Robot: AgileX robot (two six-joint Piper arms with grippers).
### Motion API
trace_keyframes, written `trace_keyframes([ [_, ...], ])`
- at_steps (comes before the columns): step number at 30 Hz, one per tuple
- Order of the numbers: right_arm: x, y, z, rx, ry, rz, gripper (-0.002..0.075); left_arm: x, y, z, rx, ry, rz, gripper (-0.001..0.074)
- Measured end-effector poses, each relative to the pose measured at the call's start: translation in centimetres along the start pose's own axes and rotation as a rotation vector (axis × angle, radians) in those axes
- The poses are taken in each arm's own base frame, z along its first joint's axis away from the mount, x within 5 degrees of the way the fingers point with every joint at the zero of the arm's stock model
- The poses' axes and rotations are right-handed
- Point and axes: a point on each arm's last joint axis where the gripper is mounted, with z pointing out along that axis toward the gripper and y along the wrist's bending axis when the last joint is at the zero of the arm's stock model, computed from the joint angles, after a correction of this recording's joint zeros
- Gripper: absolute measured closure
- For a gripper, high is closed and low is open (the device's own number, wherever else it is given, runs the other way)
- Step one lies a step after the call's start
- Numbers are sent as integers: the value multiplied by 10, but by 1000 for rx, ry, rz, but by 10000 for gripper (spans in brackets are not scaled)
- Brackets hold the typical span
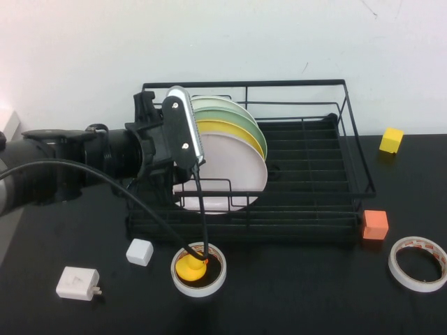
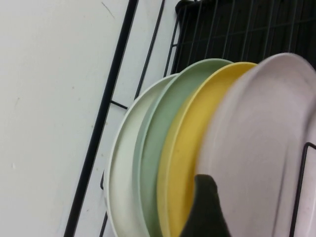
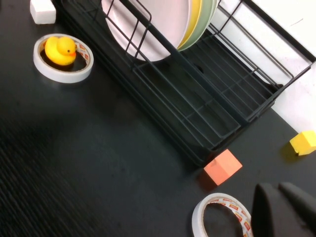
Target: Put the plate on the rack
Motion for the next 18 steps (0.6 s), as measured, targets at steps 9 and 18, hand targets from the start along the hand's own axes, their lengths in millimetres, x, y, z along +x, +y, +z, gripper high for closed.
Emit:
trace_keyframes([
  [9, 0, -1, 0, 12, -3, 0, 726, -27, 28, -43, -143, -22, -56, 435],
  [18, -8, 3, -6, 16, -93, -25, 727, -71, 61, -135, -384, -172, -483, 720],
])
